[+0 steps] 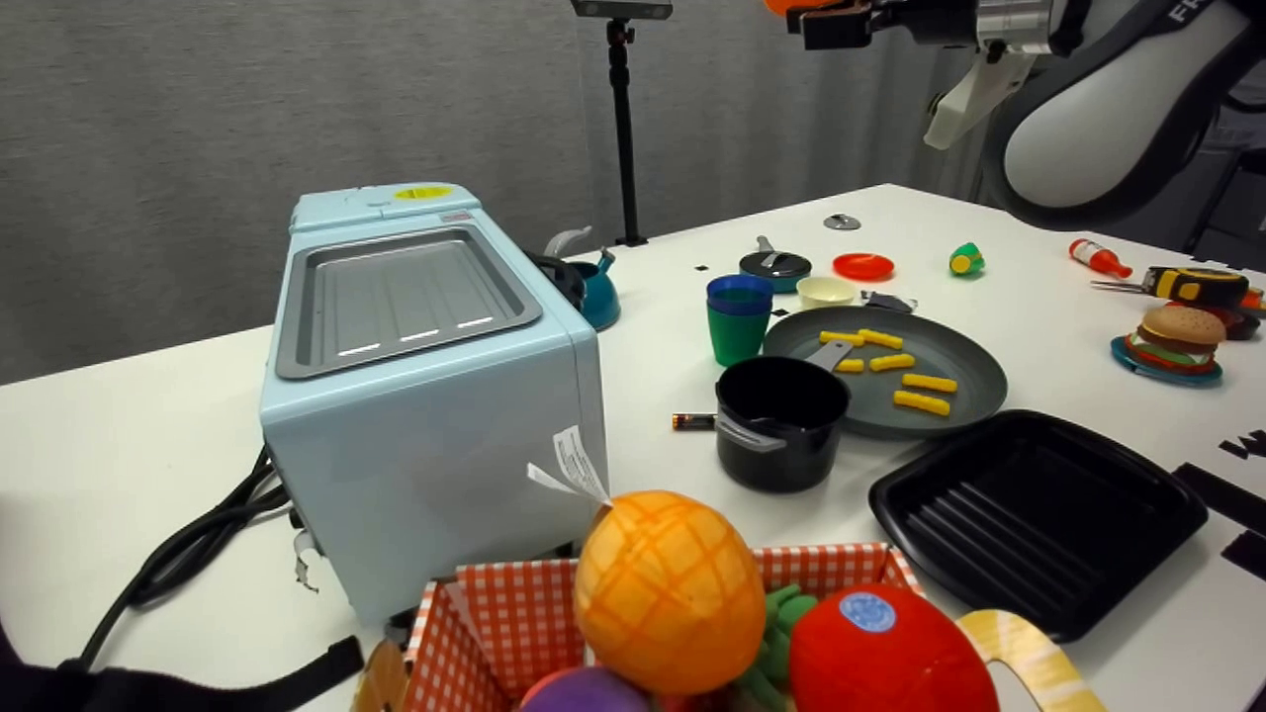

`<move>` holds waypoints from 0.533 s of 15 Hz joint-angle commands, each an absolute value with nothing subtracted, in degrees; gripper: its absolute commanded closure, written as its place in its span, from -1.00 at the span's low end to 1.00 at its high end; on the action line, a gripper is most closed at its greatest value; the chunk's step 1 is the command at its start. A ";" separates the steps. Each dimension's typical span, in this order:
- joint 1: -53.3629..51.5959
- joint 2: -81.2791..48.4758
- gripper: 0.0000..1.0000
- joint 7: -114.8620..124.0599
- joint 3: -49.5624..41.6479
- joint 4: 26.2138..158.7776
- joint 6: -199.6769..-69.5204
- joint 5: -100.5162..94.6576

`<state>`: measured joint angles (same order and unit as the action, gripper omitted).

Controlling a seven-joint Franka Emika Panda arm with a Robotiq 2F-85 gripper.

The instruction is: Remove three potato chips from the grey plate and put them in the orange cup, pour the chips out of the orange cup and onto the grey plate

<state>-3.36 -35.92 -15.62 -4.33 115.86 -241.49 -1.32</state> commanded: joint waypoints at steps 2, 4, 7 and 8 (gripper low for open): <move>-4.54 -37.18 0.01 -17.69 -5.06 116.73 -238.80 5.18; -4.94 -38.06 0.01 -18.47 -5.59 114.71 -235.18 9.87; -5.97 -39.03 0.01 -20.09 -7.16 110.61 -228.43 17.77; -6.58 -39.41 0.01 -20.91 -8.13 108.67 -225.43 20.83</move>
<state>-4.32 -37.79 -18.11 -5.51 114.51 -231.73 13.23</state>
